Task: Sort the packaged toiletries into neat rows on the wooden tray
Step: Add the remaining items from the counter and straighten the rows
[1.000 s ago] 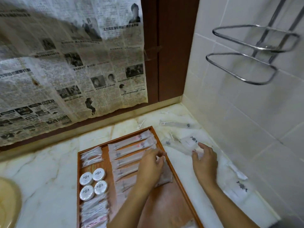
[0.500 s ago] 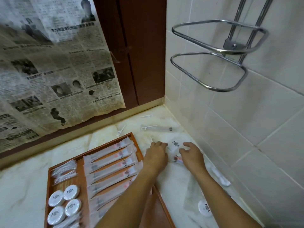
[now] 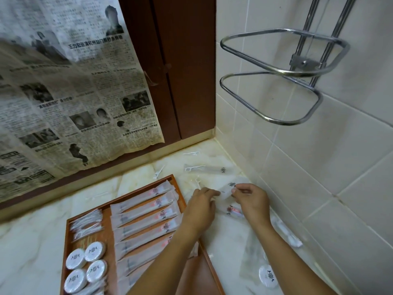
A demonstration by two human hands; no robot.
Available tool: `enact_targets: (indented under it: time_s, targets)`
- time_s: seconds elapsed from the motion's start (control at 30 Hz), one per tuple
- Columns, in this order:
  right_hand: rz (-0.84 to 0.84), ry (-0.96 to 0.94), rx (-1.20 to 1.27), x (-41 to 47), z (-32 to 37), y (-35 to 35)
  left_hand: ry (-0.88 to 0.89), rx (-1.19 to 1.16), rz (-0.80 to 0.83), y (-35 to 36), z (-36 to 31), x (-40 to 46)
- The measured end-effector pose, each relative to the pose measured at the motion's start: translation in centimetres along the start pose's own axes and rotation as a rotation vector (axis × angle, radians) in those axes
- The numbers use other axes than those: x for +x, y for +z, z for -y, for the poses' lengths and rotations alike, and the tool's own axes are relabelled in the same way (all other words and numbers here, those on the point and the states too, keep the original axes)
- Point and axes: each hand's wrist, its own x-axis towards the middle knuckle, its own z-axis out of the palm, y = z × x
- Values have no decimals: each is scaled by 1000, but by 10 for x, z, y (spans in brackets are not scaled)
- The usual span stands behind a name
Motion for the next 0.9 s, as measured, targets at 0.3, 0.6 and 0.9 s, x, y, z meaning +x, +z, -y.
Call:
enact_targets:
  time_s: [0.3,0.6,0.9]
  targets:
    - [262,-48,70,-50,30,20,-156,-281,-205,-75,24,-53]
    - [759,-124,-40,-124,43,77,-270,-407,-190,-132,70,-137]
    - [922,-192,-175,-210,37,119,-374,-397,-172,-153,119,-246]
